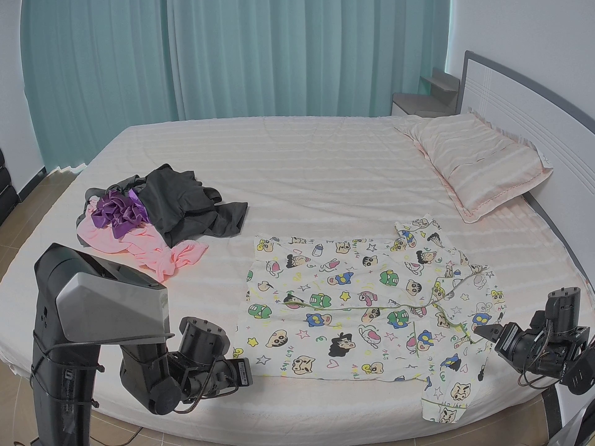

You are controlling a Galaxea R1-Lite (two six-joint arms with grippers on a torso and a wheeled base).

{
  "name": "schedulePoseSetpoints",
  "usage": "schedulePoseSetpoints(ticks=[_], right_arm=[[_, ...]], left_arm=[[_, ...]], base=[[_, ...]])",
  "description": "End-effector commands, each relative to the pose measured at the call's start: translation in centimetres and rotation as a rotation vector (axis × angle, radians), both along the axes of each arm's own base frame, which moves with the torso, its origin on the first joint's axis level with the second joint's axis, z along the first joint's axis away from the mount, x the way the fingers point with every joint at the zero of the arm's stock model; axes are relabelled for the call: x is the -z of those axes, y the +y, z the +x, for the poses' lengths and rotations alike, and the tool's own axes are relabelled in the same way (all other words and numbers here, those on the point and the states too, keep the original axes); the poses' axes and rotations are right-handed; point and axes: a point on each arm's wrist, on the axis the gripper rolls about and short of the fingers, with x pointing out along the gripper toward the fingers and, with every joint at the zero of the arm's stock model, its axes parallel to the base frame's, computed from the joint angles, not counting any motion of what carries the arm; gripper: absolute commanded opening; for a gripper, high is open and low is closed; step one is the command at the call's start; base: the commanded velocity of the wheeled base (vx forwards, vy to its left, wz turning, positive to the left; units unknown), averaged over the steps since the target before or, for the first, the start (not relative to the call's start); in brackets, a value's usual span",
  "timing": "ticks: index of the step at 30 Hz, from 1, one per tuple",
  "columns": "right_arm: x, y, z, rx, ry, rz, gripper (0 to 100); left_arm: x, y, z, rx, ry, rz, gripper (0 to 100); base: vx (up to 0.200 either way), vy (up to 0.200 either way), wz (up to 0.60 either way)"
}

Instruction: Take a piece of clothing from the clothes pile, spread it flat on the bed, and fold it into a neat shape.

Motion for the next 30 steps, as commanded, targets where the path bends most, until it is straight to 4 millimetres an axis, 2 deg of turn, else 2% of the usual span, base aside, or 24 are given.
schedulePoseSetpoints(ticks=[1,11,18,23,24,30], right_arm=[[0.2,0.0,-0.4,-0.002,0.015,-0.001,100],[0.2,0.0,-0.5,-0.002,0.016,-0.001,100],[0.2,0.0,-0.5,-0.001,0.016,-0.002,100],[0.2,0.0,-0.5,-0.003,0.018,-0.002,100],[0.2,0.0,-0.5,-0.003,0.018,-0.002,100],[0.2,0.0,-0.5,0.0,0.019,-0.003,100]], left_arm=[[0.0,0.6,-1.3,-0.011,0.028,0.031,0],[-1.7,1.3,-3.7,0.006,0.043,0.045,0],[-1.5,1.3,-5.6,0.042,0.091,0.074,0],[-1.4,1.4,-5.7,0.04,0.099,0.077,0],[-1.4,1.5,-5.8,0.04,0.103,0.079,100],[-1.9,1.6,-5.8,0.009,0.091,0.046,100]], base=[[0.0,0.0,0.0],[0.0,0.0,0.0],[0.0,0.0,0.0],[0.0,0.0,0.0],[0.0,0.0,0.0],[0.0,0.0,0.0]])
